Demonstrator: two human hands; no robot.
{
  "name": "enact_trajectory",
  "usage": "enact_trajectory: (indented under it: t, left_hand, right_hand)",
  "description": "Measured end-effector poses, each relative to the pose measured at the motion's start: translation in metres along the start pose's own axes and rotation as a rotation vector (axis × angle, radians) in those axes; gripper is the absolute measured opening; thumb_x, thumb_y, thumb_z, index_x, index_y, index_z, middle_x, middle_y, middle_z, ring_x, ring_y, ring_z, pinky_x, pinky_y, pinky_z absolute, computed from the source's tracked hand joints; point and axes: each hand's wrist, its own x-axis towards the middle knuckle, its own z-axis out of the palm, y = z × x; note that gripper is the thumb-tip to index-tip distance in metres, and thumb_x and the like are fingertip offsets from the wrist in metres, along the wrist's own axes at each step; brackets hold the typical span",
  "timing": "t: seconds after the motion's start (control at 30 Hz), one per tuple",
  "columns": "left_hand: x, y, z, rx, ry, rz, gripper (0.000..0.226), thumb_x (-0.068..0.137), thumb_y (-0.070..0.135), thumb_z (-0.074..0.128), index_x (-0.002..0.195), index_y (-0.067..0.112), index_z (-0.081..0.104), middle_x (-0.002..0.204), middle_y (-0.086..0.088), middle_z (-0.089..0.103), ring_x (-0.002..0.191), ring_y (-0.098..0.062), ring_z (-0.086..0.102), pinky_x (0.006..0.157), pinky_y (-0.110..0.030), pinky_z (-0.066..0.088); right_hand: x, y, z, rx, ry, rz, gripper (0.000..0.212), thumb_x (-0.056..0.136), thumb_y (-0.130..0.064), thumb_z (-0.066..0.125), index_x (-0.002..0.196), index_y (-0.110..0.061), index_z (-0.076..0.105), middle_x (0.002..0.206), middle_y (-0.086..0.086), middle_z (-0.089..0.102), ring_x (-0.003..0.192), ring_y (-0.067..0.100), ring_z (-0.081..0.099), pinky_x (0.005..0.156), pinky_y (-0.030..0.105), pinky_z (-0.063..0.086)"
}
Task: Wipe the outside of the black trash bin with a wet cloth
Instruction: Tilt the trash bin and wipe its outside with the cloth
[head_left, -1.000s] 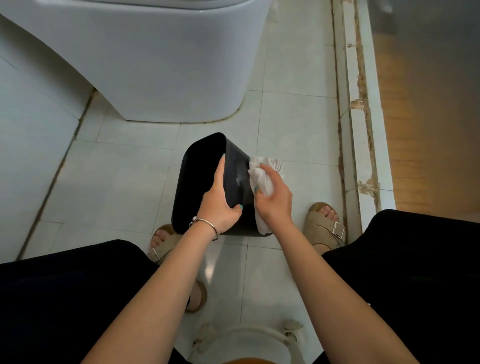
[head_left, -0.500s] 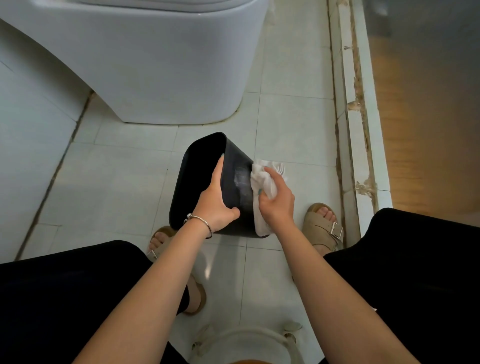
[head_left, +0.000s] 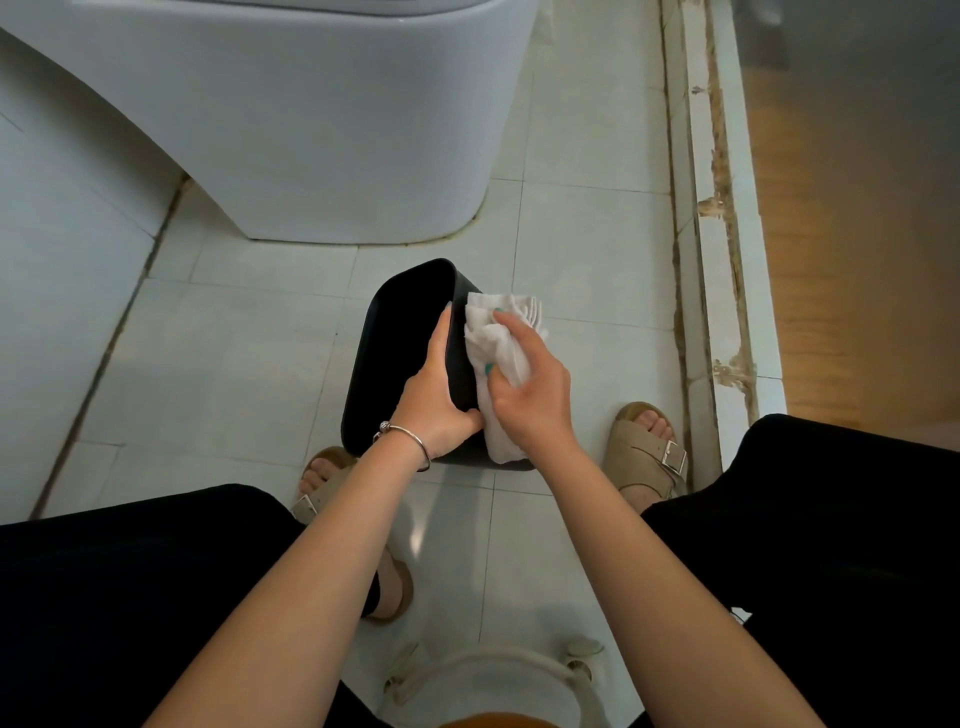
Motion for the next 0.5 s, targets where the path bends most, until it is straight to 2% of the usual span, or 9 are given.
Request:
enact_trajectory:
  t: [0.07,0.17,0.23,0.37,0.5]
  left_hand:
    - [0.001,-0.004,-0.003,0.002,-0.002,-0.020,0.117,0.071,0.004,0.070,0.149,0.044,-0.007,0.123,0.002,0.057,0.089,-0.015,0.063,0.074,-0.026,0.053]
    - [-0.001,-0.004,-0.001,0.011,0.011,-0.026,0.119,0.069,0.003,0.070,0.147,0.047,-0.009,0.122,-0.002,0.056,0.087,-0.019,0.063,0.077,-0.035,0.056]
    - [-0.002,-0.003,0.001,0.012,0.016,-0.024,0.118,0.070,0.003,0.069,0.147,0.047,-0.009,0.115,-0.002,0.058,0.082,-0.019,0.063,0.075,-0.035,0.056]
    - [-0.002,-0.003,0.001,0.016,0.041,-0.039,0.117,0.072,0.003,0.069,0.149,0.042,-0.009,0.109,0.001,0.058,0.080,-0.017,0.063,0.071,-0.029,0.054]
    - [0.000,0.000,0.002,0.008,0.003,-0.028,0.116,0.072,0.003,0.069,0.149,0.043,-0.009,0.108,0.001,0.062,0.082,-0.016,0.064,0.071,-0.029,0.055]
  right_hand:
    - [0.005,0.011,-0.002,-0.050,-0.001,0.037,0.058,0.086,-0.008,0.056,0.137,-0.034,0.052,0.126,0.000,0.062,0.110,0.019,0.059,0.090,0.024,0.046]
    - [0.017,0.028,-0.007,-0.112,0.031,0.222,0.058,0.089,-0.010,0.051,0.138,-0.041,0.048,0.121,0.006,0.062,0.109,0.027,0.058,0.089,0.032,0.048]
    - [0.023,0.032,-0.008,-0.141,0.042,0.298,0.059,0.089,-0.010,0.051,0.139,-0.041,0.047,0.120,0.007,0.062,0.110,0.031,0.056,0.088,0.032,0.046]
    - [0.022,0.017,0.001,-0.181,0.016,0.251,0.065,0.085,-0.005,0.052,0.140,-0.038,0.046,0.119,0.008,0.063,0.107,0.030,0.057,0.090,0.034,0.047]
    - [0.015,-0.003,0.002,-0.075,0.014,0.124,0.062,0.084,-0.006,0.053,0.138,-0.037,0.048,0.118,-0.002,0.063,0.105,0.022,0.059,0.091,0.032,0.049]
